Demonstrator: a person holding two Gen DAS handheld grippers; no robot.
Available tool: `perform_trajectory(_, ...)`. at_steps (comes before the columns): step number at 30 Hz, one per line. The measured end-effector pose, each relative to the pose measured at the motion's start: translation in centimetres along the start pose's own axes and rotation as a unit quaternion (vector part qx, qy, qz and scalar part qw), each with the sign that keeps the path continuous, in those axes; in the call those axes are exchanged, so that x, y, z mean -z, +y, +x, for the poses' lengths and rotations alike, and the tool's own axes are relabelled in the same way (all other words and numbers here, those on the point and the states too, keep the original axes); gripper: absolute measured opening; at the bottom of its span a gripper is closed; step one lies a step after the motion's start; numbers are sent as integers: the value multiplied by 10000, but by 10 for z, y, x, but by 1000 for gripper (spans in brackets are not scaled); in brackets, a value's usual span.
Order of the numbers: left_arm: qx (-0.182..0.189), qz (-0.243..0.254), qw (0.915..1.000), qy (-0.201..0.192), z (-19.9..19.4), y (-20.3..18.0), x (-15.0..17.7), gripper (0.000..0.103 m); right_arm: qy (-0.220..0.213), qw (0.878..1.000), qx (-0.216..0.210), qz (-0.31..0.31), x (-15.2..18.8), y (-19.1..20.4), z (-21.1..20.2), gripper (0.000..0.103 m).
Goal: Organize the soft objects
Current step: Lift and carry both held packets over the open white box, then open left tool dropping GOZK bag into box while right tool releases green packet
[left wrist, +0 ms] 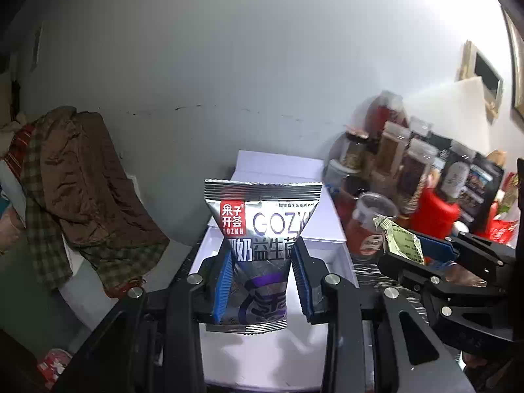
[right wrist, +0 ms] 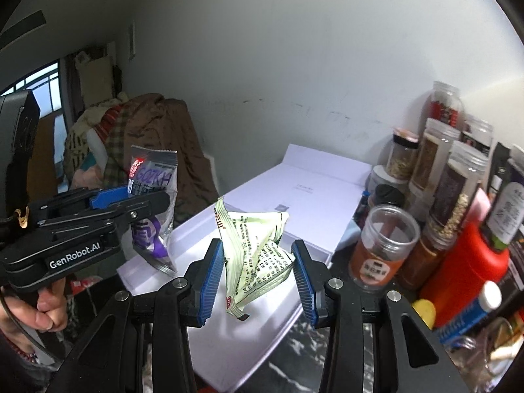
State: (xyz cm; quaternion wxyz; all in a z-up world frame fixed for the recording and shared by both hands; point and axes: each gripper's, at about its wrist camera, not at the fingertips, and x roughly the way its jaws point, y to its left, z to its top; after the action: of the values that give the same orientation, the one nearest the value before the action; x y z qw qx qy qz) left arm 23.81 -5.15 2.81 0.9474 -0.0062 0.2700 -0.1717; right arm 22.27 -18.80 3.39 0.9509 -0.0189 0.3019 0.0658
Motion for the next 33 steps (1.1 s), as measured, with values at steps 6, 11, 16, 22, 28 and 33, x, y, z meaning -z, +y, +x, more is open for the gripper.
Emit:
perform_trajectory(6, -174, 41, 9996, 209, 32, 8, 1, 34, 108, 9999, -5, 1, -4, -3, 28, 42)
perform_trajectory(11, -238, 104, 9988, 421, 56, 12, 5, 34, 196, 9998, -28, -38, -5, -6, 47, 42)
perform_trajectory(16, -332, 230, 9977, 540, 73, 12, 9, 34, 324, 9994, -85, -14, -3, -10, 65, 42)
perform_trajectory(22, -401, 204, 9950, 896, 98, 15, 15, 34, 542, 9985, -86, 20, 1, -16, 90, 42)
perform_trajectory(28, -512, 180, 9912, 1207, 117, 19, 22, 34, 779, 9968, -140, 121, 7, -23, 112, 42)
perform_trajectory(33, -640, 194, 9888, 1333, 126, 20, 24, 34, 954, 9950, -171, 222, 10, -28, 127, 42)
